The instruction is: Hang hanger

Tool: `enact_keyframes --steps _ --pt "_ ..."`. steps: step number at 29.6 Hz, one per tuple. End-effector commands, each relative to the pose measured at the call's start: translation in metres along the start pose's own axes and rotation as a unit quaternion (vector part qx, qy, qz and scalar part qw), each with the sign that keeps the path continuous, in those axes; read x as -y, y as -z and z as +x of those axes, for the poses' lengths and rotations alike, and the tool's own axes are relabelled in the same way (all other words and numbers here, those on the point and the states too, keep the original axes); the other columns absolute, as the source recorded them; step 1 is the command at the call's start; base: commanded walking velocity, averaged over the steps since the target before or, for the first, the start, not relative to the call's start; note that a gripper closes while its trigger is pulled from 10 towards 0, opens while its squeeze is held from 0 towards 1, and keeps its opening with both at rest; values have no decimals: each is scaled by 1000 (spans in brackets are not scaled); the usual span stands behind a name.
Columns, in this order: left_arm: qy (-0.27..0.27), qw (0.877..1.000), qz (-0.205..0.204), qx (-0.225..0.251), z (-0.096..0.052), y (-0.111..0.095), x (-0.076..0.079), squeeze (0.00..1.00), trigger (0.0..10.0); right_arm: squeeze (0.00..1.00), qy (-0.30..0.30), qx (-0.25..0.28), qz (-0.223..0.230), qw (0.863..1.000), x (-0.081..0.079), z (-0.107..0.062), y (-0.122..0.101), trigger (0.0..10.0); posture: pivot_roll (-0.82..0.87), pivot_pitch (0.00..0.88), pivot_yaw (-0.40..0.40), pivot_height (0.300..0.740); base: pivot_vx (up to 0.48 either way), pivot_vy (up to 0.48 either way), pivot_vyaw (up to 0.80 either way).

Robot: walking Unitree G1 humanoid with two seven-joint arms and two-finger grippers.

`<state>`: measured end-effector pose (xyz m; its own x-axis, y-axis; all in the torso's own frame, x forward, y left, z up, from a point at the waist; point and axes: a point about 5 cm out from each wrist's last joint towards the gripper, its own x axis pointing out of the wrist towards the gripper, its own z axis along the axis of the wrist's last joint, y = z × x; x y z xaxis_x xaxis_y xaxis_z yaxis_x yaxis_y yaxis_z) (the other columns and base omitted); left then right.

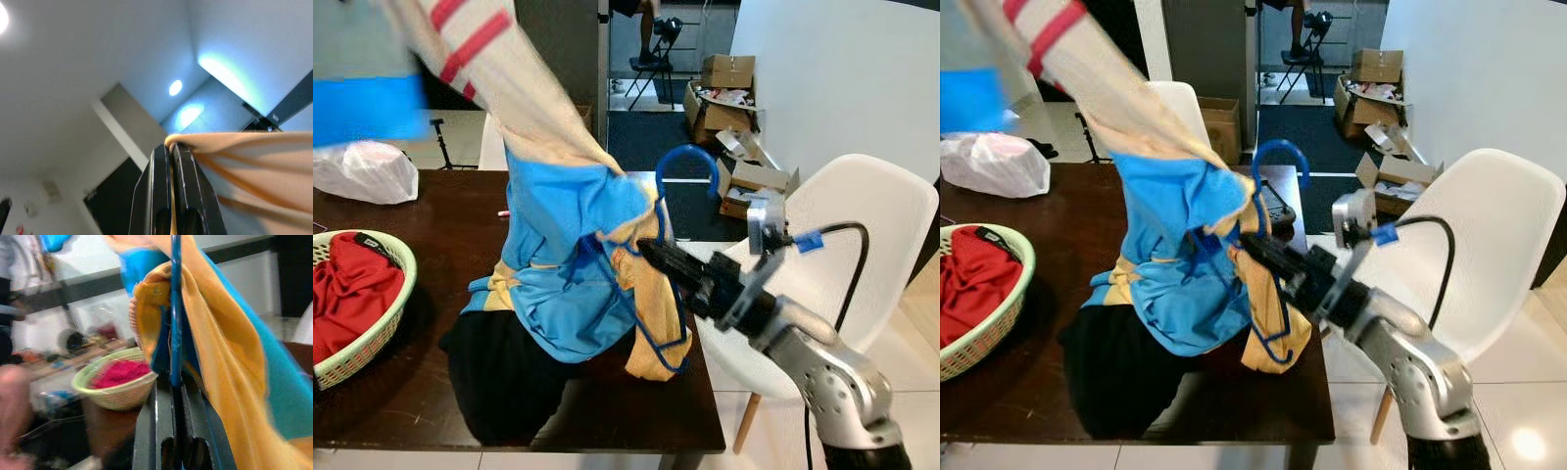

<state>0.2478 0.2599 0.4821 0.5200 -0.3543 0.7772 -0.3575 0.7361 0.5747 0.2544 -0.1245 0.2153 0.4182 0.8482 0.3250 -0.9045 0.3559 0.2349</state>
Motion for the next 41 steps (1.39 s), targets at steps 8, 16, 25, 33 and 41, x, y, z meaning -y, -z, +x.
enact_keyframes --steps 8,16,25,33,41 --pt "29 998 57 25 29 -15 -25 0 0 0 -85 75 20 993 -22 -3 -4 10000 133 0 40 740 0 0 0" --pt "37 996 62 54 45 -29 -31 0 0 0 -68 74 26 995 -19 3 2 10000 136 0 53 740 0 0 0" --pt "40 994 69 73 50 -36 -34 0 0 0 1 101 36 994 -3 9 5 10000 145 0 56 740 0 0 0" --pt "34 993 81 78 51 -39 -41 0 0 0 57 116 45 991 12 3 8 10000 147 0 51 740 0 0 0" --pt "21 993 88 81 51 -42 -51 0 0 0 40 222 119 967 18 -17 6 10000 149 0 49 740 0 0 0"
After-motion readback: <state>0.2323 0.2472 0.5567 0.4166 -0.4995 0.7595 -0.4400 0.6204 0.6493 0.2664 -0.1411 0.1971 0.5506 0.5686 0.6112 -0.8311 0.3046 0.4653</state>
